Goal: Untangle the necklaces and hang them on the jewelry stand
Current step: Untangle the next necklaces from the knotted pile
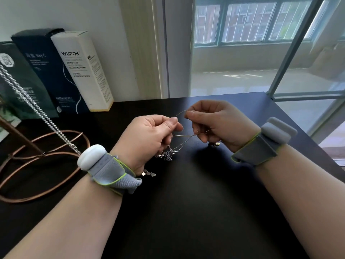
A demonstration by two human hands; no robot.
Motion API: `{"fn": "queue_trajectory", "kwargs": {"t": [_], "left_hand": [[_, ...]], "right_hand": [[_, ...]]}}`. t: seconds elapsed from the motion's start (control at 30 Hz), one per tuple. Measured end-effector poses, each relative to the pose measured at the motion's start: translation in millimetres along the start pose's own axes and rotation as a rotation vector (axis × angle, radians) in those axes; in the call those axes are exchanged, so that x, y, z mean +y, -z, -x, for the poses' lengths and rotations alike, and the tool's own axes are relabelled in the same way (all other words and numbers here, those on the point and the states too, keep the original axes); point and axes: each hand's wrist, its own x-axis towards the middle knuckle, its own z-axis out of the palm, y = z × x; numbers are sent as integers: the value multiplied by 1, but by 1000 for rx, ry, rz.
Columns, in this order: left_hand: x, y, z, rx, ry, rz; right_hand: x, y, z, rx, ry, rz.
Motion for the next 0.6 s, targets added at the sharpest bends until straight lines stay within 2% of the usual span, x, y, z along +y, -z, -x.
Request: {"fn": "queue_trajectory", "kwargs": {"t": [0.4,0.6], "left_hand": [[-10,12,-3,124,-93,-159],[-11,16,-4,171,-146,-182]], "right_hand": [[0,9,0,-11,-72,56],[-2,16,0,-69,-75,202]]}}
